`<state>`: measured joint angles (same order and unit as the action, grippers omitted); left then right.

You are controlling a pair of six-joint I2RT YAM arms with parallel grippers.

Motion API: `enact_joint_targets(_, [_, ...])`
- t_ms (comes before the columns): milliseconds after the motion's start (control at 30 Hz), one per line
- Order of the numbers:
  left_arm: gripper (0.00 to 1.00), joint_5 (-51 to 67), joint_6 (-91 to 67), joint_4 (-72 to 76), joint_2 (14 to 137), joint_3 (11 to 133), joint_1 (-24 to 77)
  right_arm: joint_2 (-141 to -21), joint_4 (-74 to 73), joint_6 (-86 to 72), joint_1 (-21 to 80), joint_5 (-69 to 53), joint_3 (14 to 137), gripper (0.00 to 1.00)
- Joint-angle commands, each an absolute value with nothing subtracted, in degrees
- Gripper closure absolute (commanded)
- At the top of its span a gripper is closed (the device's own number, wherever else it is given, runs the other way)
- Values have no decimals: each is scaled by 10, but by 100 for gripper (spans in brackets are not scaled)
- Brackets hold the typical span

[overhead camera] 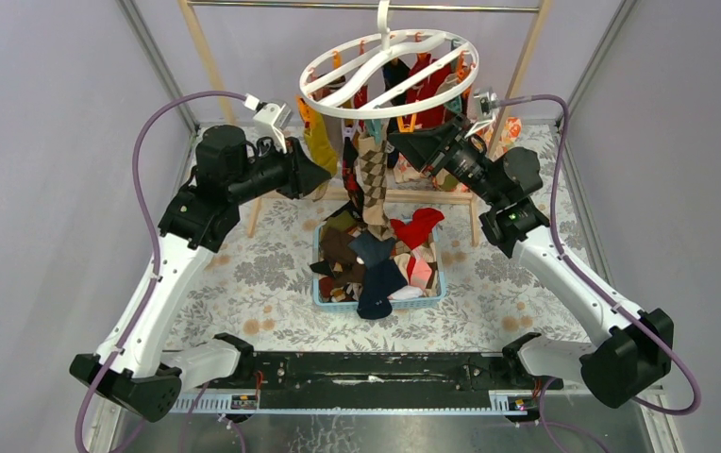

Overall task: Clip the socks to the hanger
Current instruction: Open the clamp at the hanger.

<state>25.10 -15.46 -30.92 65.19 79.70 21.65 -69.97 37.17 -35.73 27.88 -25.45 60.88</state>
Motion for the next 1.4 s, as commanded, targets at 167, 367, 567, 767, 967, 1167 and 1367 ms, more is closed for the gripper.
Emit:
enact_joint_targets(167, [57, 233, -165, -313, 643, 870, 215, -717, 360, -329, 304, -206, 657, 97])
enact_joint_targets(367, [51, 240, -207, -315, 657, 935, 215, -751, 295, -249, 395, -62, 704, 99])
enact_joint_targets(567, [45, 266, -242, -318, 702, 999, 215, -778, 334, -253, 429, -5, 709, 100])
enact_joint_targets(767, [37, 279, -269, -309, 756, 1032, 222, -794, 317, -230, 477, 101, 724, 100])
enact_joint_targets(967, [33, 269, -262, -302, 769, 1033, 236, -799, 327, -222, 503, 153, 721, 100])
enact_joint_targets(1167, [33, 263, -256, -285, 776, 1019, 240, -815, 324, -212, 518, 159, 737, 100])
enact_joint_targets(1367, [35, 265, -259, -273, 783, 1011, 241, -815, 328, -210, 522, 158, 734, 100])
